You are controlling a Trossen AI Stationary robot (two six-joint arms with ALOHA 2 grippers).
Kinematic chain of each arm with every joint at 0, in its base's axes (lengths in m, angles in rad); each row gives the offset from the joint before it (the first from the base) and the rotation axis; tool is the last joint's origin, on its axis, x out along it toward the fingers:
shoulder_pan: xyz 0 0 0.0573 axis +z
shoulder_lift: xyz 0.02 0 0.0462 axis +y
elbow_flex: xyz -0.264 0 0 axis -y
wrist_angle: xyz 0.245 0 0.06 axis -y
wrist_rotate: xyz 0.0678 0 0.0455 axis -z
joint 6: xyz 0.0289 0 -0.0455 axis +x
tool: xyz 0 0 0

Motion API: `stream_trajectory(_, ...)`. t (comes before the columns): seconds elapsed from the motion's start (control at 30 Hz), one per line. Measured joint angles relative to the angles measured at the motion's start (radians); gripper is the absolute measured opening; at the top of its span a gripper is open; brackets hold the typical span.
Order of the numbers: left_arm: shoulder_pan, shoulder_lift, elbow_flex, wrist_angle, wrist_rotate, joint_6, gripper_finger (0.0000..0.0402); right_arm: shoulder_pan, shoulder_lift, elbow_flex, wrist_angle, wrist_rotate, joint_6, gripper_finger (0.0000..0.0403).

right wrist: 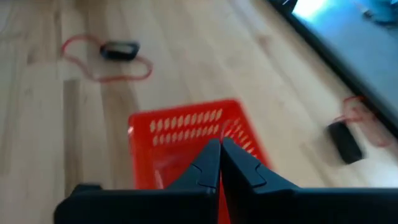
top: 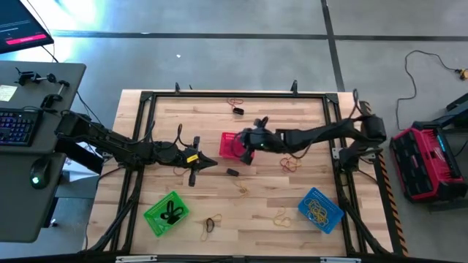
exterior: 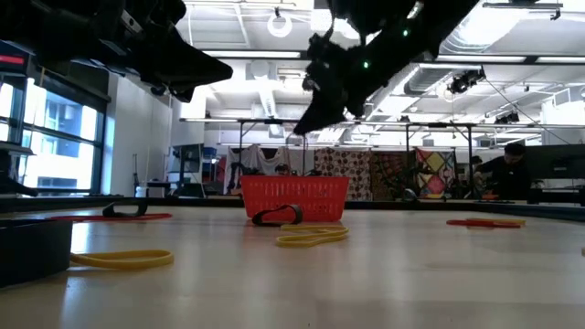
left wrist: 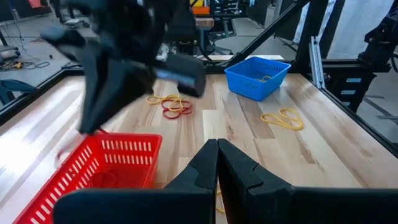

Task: Sort rubber bands into baskets
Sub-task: Put the red rubber band into the red bin, then put the yellow rubber band into the blue bin

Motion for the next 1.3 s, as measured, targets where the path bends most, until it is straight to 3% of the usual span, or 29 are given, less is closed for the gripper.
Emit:
stream_trajectory(0.3, 0.000, 0.000, 0.000, 0.000, 0.000, 0.007, 0.0000, 0.000, 0.059, 0.000, -0.003, 0.009, 0.000, 0.0009)
stream_trajectory(0.57, 0.000, 0.000, 0.000, 0.000, 0.000, 0.008, 0.0000, 0.002, 0.059, 0.005, -0.011, 0.022, 0.000, 0.0105)
stream_trajectory(0.77, 0.000, 0.000, 0.000, 0.000, 0.000, 0.021, 0.0000, 0.055, 0.054, 0.148, -0.181, 0.031, 0.046, 0.0158)
stream_trajectory(1.0, 0.000, 0.000, 0.000, 0.000, 0.001, 0.035, 0.0000, 0.188, 0.053, 0.231, -0.365, 0.002, 0.093, 0.0170)
stream_trajectory(1.3, 0.000, 0.000, 0.000, -0.022, 0.004, 0.034, 0.0000, 0.316, 0.070, 0.120, -0.303, -0.046, 0.257, 0.0170)
